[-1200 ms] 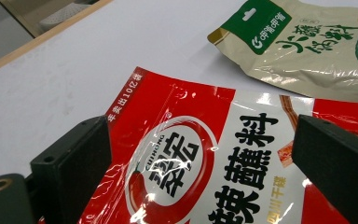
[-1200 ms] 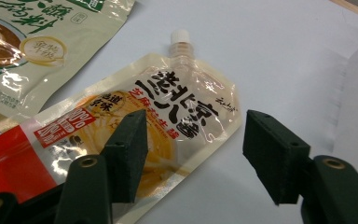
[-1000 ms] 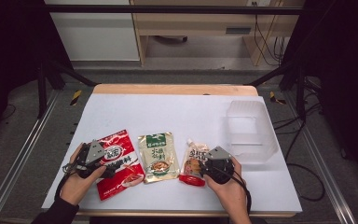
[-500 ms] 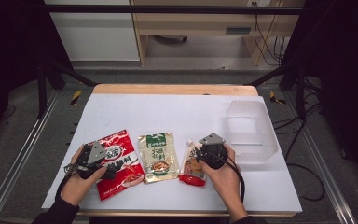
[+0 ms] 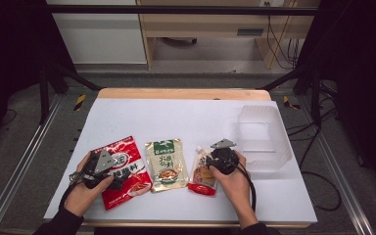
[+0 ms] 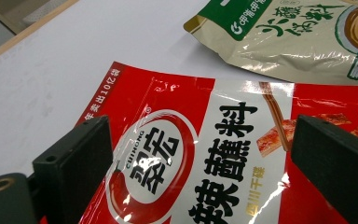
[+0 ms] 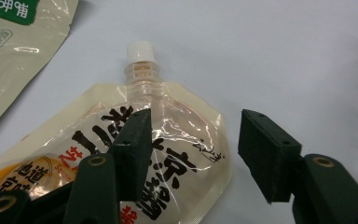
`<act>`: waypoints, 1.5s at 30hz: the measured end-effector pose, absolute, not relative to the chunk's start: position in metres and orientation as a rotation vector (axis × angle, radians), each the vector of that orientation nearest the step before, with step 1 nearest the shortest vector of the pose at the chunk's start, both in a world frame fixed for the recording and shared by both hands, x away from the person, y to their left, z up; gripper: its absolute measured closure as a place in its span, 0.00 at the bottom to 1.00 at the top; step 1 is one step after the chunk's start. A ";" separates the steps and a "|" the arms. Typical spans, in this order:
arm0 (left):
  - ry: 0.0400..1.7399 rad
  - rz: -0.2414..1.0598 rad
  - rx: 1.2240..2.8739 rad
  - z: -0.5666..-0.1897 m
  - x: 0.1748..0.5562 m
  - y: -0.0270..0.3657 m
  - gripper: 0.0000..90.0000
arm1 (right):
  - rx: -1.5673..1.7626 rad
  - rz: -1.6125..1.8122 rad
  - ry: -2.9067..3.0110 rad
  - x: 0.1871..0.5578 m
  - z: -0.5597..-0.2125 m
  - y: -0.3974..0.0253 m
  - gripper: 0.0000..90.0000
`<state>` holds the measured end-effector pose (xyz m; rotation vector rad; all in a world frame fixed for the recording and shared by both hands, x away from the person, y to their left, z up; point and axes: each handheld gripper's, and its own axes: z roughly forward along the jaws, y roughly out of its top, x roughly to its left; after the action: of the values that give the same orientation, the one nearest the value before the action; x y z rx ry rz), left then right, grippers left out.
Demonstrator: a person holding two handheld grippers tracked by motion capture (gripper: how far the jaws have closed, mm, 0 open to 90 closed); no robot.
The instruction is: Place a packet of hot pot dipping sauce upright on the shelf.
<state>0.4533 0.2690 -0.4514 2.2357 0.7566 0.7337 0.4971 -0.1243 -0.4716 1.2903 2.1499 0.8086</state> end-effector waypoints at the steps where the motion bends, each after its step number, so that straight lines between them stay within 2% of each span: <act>1: 0.755 0.731 2.238 -0.452 0.453 0.269 0.06 | 1.297 0.815 2.151 0.497 -0.472 -0.124 0.48; 7: 0.756 0.707 2.252 -0.453 0.453 0.267 0.06 | 1.339 0.839 2.163 0.500 -0.475 -0.127 0.45; 15: 0.741 0.707 2.271 -0.454 0.452 0.265 0.06 | 1.392 0.884 2.170 0.500 -0.479 -0.130 0.46; 21: 0.741 0.705 2.270 -0.454 0.453 0.264 0.06 | 1.359 0.886 2.206 0.497 -0.477 -0.127 0.62; 23: 0.743 0.704 2.269 -0.454 0.453 0.264 0.06 | 1.321 0.862 2.206 0.496 -0.476 -0.126 0.72; 29: 0.738 0.706 2.274 -0.454 0.453 0.263 0.06 | 1.280 0.860 2.230 0.493 -0.474 -0.126 0.92; 36: 0.736 0.704 2.268 -0.452 0.452 0.265 0.06 | 1.227 0.911 2.206 0.487 -0.461 -0.126 0.97; 45: 0.727 0.670 2.213 -0.444 0.449 0.267 0.07 | 1.063 1.051 2.175 0.469 -0.422 -0.123 0.98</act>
<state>0.4490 0.2670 -0.4435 2.2135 0.7274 0.6703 0.4692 -0.1234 -0.4217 1.0626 2.1750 1.0510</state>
